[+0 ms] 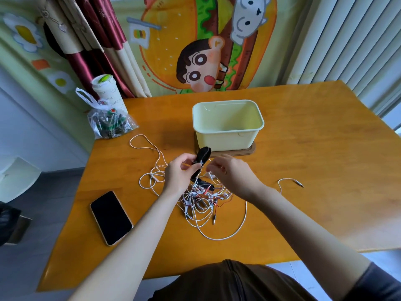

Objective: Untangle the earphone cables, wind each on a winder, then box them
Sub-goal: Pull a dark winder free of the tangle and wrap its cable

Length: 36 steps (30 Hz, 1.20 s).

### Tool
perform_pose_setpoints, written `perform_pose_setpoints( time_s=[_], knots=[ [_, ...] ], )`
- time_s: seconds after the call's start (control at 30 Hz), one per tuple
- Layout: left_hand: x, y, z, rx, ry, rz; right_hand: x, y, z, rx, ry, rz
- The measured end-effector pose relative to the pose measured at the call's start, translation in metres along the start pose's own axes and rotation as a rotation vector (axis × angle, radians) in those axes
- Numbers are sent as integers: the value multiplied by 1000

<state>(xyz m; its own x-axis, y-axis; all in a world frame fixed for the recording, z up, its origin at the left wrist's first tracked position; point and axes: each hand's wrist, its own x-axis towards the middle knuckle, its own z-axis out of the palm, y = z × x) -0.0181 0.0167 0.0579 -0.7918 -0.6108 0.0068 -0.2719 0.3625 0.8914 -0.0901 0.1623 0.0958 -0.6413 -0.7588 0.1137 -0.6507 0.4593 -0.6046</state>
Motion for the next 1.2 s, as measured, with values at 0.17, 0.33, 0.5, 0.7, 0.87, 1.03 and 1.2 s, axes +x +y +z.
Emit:
perform_pose_setpoints(
  time_s=[0.17,0.33,0.5,0.7,0.87,1.03,1.2],
  knots=[
    [2,8,-13,87,-138,89,12,8,-22,20,22,-31],
    [7,23,-29,92,-297,90,17,8,-30,35,107,-80],
    [11,30,-44,72,-473,23,19,9,-23,102,155,-108],
    [2,32,-45,-343,-613,-209,27,6,-20,322,98,30],
    [-3,37,-33,-772,-493,-311,18,3,-3,498,2,150],
    [-3,32,-18,-928,-243,-357,4,0,24,556,85,252],
    [-4,28,-6,-1051,-131,-412,-3,-6,34,495,107,272]
  ],
)
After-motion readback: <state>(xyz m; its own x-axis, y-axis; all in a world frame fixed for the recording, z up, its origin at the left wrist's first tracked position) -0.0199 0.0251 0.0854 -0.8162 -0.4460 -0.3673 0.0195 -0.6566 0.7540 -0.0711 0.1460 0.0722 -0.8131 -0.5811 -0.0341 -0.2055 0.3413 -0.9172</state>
